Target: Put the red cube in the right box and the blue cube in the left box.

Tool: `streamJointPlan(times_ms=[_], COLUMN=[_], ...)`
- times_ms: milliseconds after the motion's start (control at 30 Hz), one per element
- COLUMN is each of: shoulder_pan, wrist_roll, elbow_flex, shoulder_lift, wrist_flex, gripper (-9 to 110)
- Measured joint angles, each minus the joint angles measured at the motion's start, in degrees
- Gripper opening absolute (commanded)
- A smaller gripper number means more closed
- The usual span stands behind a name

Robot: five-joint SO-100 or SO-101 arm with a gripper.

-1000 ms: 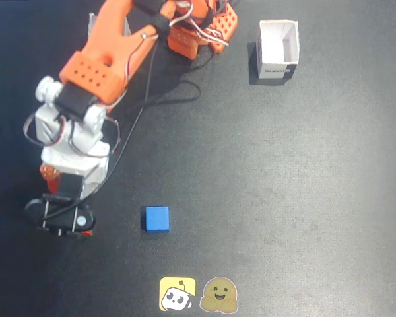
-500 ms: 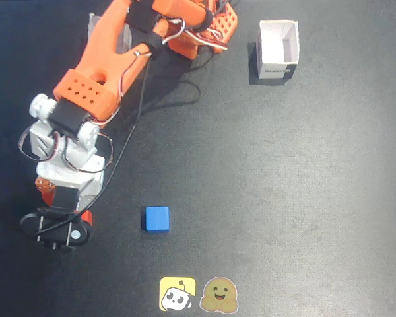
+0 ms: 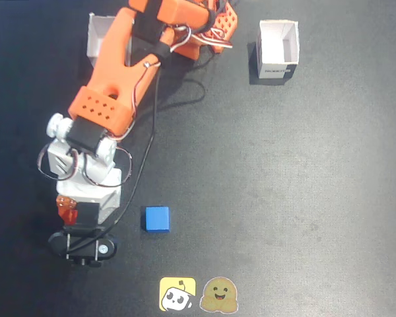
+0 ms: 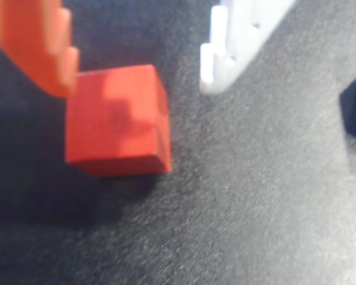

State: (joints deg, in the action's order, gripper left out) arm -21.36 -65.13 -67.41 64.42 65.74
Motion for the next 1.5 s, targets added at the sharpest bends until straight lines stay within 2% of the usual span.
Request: streamJointPlan(times_ms=[1500], shoulder_pan=[-2.2], wrist_roll=[1.76], elbow_flex=[5.27], shoulder_lift=[-10.9], wrist_flex=[-3.78], gripper=[22])
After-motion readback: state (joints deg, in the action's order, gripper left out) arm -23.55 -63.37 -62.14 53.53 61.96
